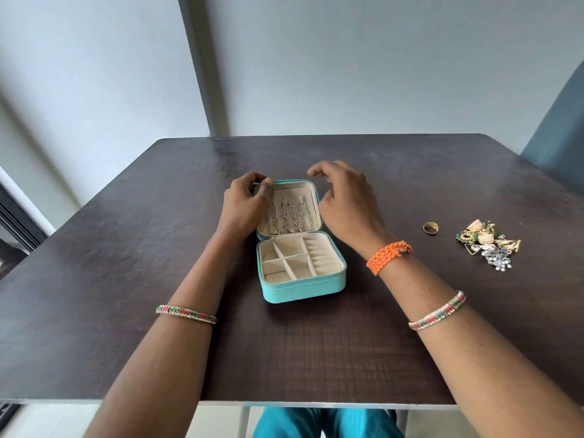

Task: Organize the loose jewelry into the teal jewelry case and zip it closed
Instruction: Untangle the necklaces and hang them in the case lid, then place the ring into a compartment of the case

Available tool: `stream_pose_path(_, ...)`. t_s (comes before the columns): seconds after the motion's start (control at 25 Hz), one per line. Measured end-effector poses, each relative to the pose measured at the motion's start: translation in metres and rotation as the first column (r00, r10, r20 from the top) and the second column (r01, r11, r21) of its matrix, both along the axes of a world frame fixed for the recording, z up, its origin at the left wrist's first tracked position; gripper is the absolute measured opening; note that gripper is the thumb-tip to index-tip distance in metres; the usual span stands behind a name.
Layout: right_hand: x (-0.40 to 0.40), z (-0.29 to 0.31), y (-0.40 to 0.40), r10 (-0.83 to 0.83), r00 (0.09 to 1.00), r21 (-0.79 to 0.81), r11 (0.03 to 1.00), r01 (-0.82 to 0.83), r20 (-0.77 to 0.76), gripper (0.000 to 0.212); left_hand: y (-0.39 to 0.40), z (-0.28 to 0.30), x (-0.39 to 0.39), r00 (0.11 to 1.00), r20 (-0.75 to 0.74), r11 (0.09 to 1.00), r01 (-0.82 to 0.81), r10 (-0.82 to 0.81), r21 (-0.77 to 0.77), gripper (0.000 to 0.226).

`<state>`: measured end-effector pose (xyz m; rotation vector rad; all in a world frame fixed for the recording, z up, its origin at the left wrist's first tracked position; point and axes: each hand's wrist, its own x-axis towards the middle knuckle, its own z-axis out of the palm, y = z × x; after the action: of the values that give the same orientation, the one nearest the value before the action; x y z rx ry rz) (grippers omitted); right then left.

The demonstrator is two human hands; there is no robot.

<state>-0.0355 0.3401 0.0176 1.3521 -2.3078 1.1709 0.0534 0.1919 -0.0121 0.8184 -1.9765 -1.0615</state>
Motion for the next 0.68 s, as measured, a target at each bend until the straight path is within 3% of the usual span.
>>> stream_pose_path(0.16, -0.009, -0.01, -0.002, -0.038, 0.979, 0.102, 0.995, 0.018, 0.201, 0.046, -0.002, -0.003, 0.0, 0.998, 0.061, 1.0, 0.011, -0.01, -0.012, 0.014)
stream_pose_path(0.36, -0.009, -0.011, -0.003, -0.039, 0.974, 0.173, 0.985, -0.001, 0.225, 0.041, -0.003, -0.005, 0.0, 0.986, 0.154, 0.996, 0.071, -0.063, -0.048, 0.016)
stream_pose_path(0.52, -0.016, -0.001, 0.015, -0.089, 0.965, 0.079, 0.994, 0.072, 0.246, 0.034, -0.004, 0.001, 0.009, 0.997, 0.001, 0.996, 0.071, -0.071, 0.044, 0.013)
stream_pose_path(0.68, -0.035, 0.006, 0.069, -0.167, 0.972, 0.026, 0.986, 0.165, 0.168, 0.026, 0.013, 0.032, 0.024, 0.993, -0.091, 0.991, 0.059, -0.071, -0.123, 0.015)
